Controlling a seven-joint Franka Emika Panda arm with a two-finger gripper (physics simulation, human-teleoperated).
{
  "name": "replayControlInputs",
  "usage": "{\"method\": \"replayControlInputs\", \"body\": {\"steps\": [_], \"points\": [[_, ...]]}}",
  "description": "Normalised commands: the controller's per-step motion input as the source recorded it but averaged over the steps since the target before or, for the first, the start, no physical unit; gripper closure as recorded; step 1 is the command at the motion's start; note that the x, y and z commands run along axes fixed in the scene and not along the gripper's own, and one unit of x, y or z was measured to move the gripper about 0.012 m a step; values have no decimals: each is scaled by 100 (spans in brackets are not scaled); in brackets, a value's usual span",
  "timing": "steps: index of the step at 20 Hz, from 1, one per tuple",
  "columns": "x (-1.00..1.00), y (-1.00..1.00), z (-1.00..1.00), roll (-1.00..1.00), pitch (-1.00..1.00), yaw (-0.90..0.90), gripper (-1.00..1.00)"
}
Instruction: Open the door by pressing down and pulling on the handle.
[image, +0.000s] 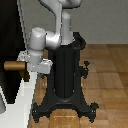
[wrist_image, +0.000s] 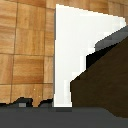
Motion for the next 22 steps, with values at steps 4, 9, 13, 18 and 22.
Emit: {"method": "replayControlInputs", "body": {"steps": [4, 9, 13, 18, 22], "points": [[0, 0, 0, 0, 0, 0, -100], [0, 20, 0, 0, 0, 0, -100], [0, 0, -25, 0, 0, 0, -100], [0, 40, -40, 0, 0, 0, -100], [0, 25, 0, 0, 0, 0, -100]]}}
